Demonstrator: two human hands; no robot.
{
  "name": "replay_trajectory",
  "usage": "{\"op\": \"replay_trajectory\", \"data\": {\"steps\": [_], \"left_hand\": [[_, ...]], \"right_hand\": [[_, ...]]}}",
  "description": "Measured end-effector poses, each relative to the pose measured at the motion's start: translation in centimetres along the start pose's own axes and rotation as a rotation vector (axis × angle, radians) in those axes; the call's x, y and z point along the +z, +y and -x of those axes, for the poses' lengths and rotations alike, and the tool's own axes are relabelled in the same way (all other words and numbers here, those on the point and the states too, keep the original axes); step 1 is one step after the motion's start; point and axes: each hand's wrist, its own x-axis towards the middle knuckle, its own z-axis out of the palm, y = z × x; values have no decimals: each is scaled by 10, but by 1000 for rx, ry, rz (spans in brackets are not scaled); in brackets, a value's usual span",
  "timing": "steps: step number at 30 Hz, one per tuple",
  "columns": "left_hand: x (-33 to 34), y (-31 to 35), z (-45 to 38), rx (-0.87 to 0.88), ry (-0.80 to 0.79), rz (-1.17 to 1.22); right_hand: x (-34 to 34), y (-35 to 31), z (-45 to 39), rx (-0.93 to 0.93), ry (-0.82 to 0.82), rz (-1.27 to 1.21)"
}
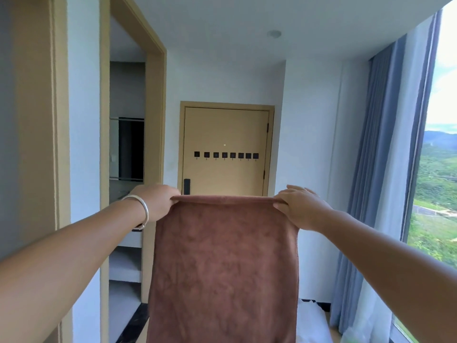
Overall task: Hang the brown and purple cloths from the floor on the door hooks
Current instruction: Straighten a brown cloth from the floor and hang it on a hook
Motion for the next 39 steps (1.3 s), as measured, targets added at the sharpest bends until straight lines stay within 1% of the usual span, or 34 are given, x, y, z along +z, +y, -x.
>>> {"op": "replay_trajectory", "data": {"steps": [6, 12, 19, 24, 27, 33, 39], "left_hand": [[39, -64, -73, 38, -17, -37], [78, -101, -134, 41, -69, -20], [140, -108, -208, 33, -130, -56], [179, -107, -271, -19, -79, -78], [202, -105, -312, -53, -57, -137], [247, -103, -383, -91, -78, -227], [290, -117, -445, 3, -37, -296]], "right_hand": [[36, -16, -98, -33, -7, -13], [79, -21, -167, -57, 15, -21], [151, 5, -237, -35, -37, -45], [186, 39, -306, -70, -37, -35], [210, 67, -350, -104, -34, -26], [268, 110, -427, -104, 35, 3], [324, 128, -487, -111, -1, -22]]}}
